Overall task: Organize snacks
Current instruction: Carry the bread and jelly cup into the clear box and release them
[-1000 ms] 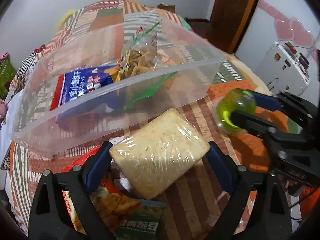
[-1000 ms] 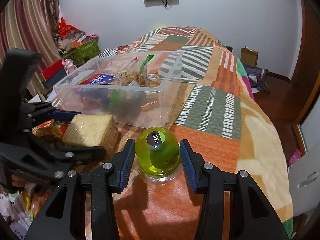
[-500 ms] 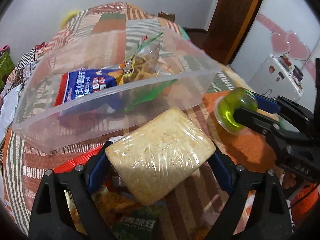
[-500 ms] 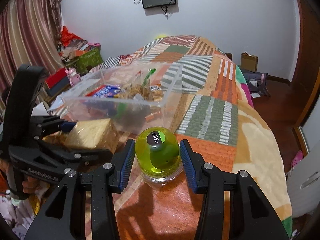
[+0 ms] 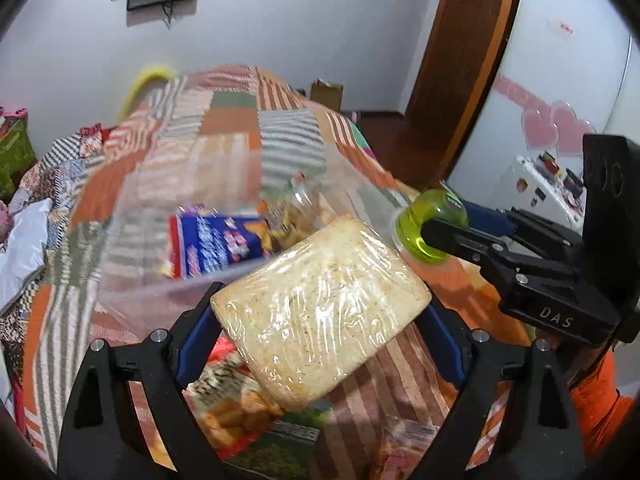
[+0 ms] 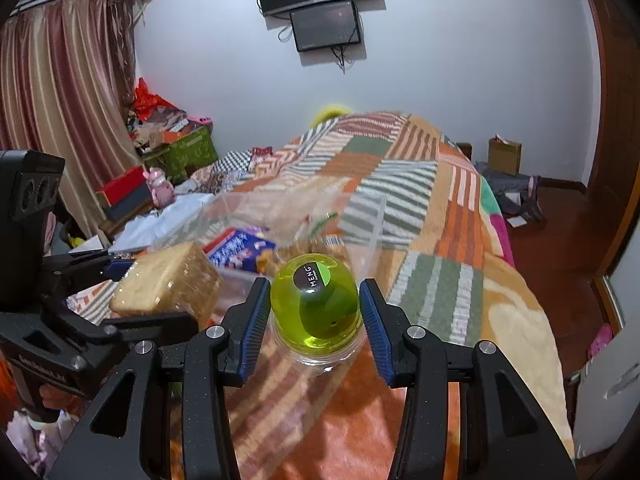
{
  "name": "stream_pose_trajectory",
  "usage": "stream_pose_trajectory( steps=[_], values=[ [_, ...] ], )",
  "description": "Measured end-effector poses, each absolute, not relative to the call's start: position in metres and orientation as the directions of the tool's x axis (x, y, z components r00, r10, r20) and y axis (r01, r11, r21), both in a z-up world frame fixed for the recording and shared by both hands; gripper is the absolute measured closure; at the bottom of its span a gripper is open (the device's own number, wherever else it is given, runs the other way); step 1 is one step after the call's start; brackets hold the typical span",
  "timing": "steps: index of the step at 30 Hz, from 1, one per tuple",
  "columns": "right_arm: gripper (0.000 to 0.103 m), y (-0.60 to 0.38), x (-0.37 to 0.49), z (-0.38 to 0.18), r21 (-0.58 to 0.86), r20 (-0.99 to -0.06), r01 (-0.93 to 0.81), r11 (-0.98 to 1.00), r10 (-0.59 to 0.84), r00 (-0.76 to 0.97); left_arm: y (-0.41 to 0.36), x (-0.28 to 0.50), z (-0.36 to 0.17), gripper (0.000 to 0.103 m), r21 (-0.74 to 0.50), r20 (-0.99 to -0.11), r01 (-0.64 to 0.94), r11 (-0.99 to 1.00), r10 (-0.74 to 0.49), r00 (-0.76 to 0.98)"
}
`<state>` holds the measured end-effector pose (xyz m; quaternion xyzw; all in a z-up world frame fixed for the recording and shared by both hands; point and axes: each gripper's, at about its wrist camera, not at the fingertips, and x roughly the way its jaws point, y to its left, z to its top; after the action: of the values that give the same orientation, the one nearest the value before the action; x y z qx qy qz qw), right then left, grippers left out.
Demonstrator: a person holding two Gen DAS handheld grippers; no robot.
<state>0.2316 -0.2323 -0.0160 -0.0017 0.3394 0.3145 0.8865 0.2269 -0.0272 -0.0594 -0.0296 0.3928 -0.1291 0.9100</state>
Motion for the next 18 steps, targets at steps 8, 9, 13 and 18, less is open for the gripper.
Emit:
stream_pose_trajectory(
  steps=[8, 9, 13, 18],
  values=[
    [0.06, -0.219, 0.248, -0.005, 0.212, -0.565, -0.558, 0.802, 0.567, 0.599, 0.001, 0.243, -0.05, 0.013, -0.158, -0.686, 0.145, 0.977, -0.214, 0.695],
    [0.06, -0.218, 0.249, -0.005, 0.21, -0.565, -0.558, 0.803, 0.566, 0.601, 0.003, 0.247, -0.052, 0.013, -0.155, -0.688, 0.136, 0.978, -0.206, 0.696],
    [0.06, -0.207, 0.26, -0.011, 0.202, -0.579, -0.558, 0.805, 0.558, 0.595, 0.012, 0.265, -0.059, 0.013, -0.156, -0.698, 0.109, 0.982, -0.187, 0.691],
    [0.06, -0.197, 0.27, -0.021, 0.193, -0.606, -0.56, 0.806, 0.547, 0.578, 0.013, 0.285, -0.073, 0.013, -0.141, -0.715, 0.093, 0.986, -0.166, 0.679]
  ],
)
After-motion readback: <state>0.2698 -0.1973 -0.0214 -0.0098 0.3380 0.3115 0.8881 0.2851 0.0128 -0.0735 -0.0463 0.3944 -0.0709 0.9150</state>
